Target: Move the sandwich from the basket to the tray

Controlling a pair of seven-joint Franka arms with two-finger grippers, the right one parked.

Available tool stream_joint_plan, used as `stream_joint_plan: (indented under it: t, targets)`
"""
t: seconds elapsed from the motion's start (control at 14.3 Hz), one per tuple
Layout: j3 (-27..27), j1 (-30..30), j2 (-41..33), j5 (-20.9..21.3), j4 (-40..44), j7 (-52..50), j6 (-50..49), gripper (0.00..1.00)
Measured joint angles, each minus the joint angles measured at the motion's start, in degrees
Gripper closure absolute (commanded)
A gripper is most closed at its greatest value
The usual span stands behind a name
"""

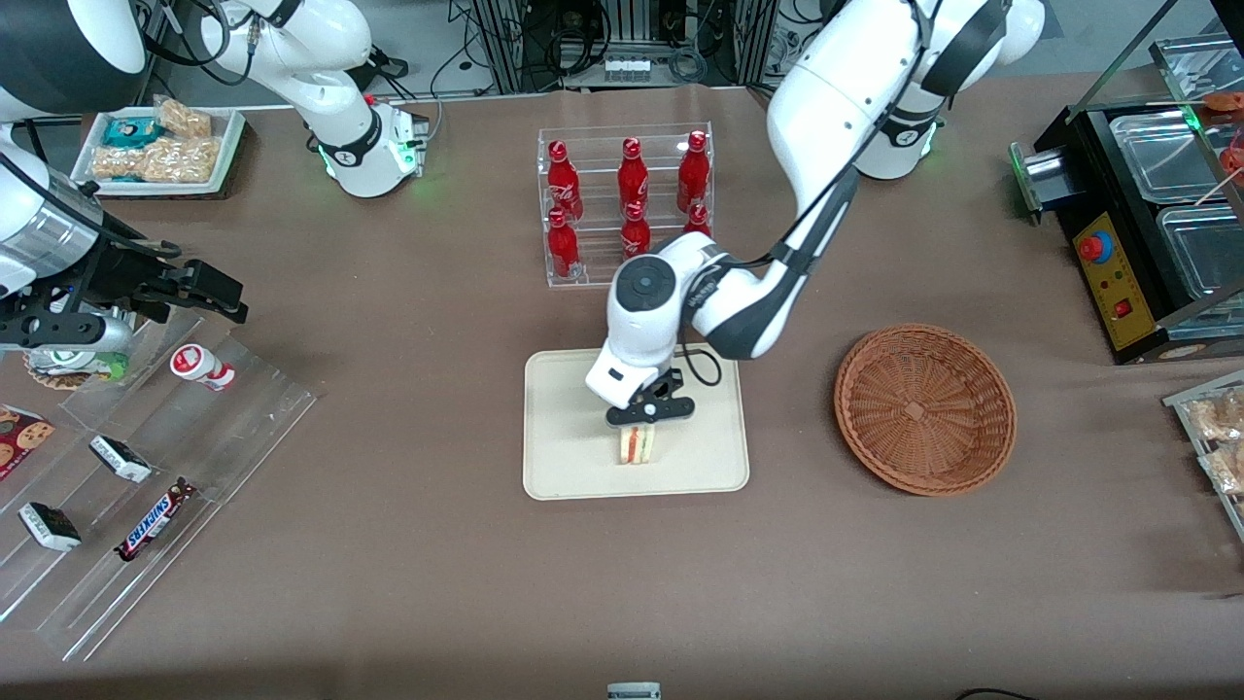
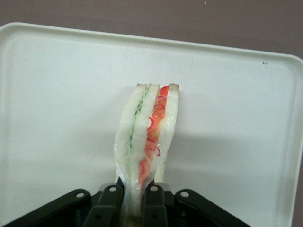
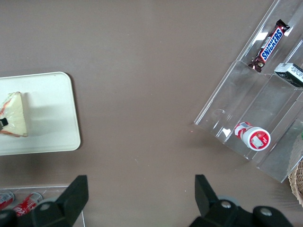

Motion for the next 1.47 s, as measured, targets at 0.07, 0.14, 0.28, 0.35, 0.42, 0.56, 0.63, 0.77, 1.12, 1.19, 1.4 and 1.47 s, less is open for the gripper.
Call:
stream_joint_plan:
  t: [0.07, 0.14, 0.28, 0.35, 0.42, 0.56, 0.63, 0.77, 1.12, 1.19, 1.4, 1.47]
  targets:
    - [0.06, -0.17, 0.3, 0.37, 0.0, -0.37, 0.37, 0.44]
    - [0.22, -0.16, 0.46, 0.4, 0.0, -0.47, 0.96, 0.0]
    - [0.63, -0.14, 0.51, 0.41, 0.14, -0.66, 1.76, 0.0]
    - [0.73, -0.11, 0.43, 0.41, 0.62, -0.69, 1.76, 0.0]
    - [0.8, 0.0, 0.02, 0.41, 1.3, -0.7, 1.65, 0.0]
    - [0.91, 0.44, -2.83, 0.41, 2.71, -0.7, -1.85, 0.0]
    - [1.03, 0.83, -5.27, 0.42, 3.2, -0.52, -5.54, 0.0]
    - [1.15, 2.34, -10.89, 0.42, 3.54, 1.79, -12.93, 0.0]
    - [1.32, 10.08, -18.92, -0.3, 0.86, 6.45, -22.67, 0.0]
    - [1.35, 12.04, -19.89, -0.6, -0.8, 8.63, -22.69, 0.0]
    - [1.46, 18.47, -24.77, -3.07, -7.34, 18.16, -22.77, 0.0]
    - [1.47, 20.47, -27.22, -3.41, -10.15, 21.23, -22.83, 0.0]
